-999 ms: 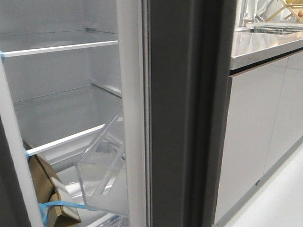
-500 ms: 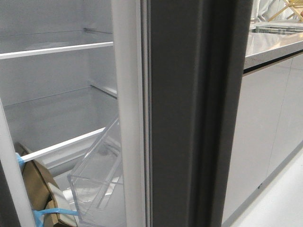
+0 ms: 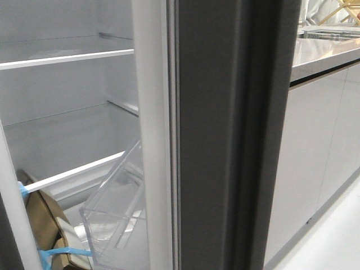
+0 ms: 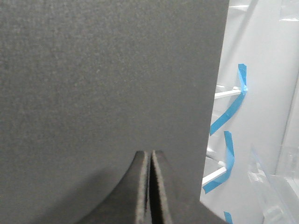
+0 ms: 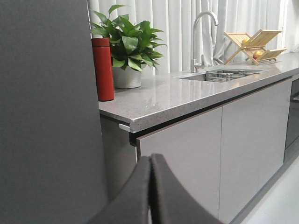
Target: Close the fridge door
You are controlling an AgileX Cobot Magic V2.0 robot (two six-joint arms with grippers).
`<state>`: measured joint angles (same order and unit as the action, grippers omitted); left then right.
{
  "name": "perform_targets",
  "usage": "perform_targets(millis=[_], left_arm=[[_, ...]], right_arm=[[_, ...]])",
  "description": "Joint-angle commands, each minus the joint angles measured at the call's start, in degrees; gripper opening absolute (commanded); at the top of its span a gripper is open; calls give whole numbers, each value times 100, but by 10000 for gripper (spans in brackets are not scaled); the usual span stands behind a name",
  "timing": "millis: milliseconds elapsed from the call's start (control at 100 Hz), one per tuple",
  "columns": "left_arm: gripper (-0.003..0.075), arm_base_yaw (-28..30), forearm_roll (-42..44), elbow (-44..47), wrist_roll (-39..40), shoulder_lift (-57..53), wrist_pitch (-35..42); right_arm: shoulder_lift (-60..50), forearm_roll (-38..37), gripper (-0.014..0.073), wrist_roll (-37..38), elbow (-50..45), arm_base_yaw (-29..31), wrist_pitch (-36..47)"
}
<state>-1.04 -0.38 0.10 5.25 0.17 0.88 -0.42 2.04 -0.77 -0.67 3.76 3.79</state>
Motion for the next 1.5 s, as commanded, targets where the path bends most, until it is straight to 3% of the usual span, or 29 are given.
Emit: perform_targets(millis=[0, 889, 1219, 1489], left_arm=[[-21, -27, -9, 160, 20, 109, 440], [-21, -27, -9, 160, 20, 109, 440], [-21, -27, -9, 160, 20, 109, 440], [-21, -27, -9, 160, 20, 109, 440]], right_arm=[[-75, -67, -76, -2, -66, 46, 455], [46, -67, -76, -2, 71, 46, 436], [1320, -67, -76, -2, 1330, -223, 462], [2745, -67, -76, -2, 3262, -740, 373]])
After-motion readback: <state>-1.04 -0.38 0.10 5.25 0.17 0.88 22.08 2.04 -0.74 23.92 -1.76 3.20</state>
